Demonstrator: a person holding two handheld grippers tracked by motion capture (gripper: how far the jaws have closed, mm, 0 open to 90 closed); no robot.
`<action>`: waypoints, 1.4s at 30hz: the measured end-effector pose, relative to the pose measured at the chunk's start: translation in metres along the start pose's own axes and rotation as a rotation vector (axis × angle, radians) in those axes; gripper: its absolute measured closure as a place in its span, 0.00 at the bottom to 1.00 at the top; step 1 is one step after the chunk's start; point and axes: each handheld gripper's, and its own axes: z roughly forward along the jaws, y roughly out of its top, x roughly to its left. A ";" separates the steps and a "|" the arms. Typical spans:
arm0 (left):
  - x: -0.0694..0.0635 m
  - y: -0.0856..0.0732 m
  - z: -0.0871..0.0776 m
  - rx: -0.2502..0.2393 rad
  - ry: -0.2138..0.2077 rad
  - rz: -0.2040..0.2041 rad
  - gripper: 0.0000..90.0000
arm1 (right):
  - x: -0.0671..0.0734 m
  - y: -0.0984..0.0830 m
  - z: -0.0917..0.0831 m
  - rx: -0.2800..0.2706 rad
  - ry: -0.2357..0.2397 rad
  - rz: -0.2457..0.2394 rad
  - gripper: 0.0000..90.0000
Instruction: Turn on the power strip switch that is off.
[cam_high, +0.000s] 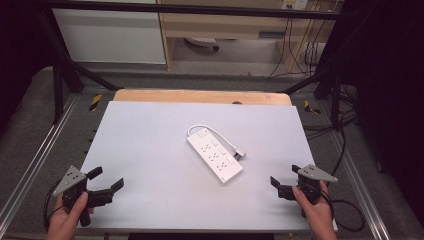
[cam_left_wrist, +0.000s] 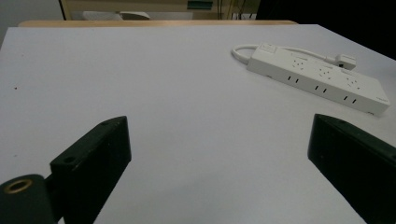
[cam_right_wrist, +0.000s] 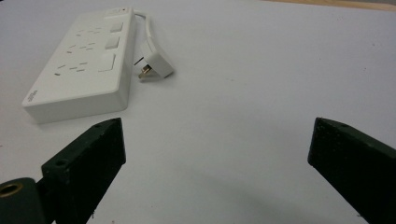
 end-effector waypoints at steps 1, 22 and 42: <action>0.000 0.000 0.000 -0.001 0.001 0.004 0.07 | 0.000 0.000 0.000 -0.002 0.001 0.002 0.05; -0.001 0.000 0.001 0.000 -0.004 0.005 0.07 | 0.004 0.009 -0.008 -0.066 0.028 0.033 0.03; -0.002 -0.001 0.003 0.016 -0.005 0.013 0.07 | 0.020 0.021 -0.013 -0.117 0.073 0.026 0.03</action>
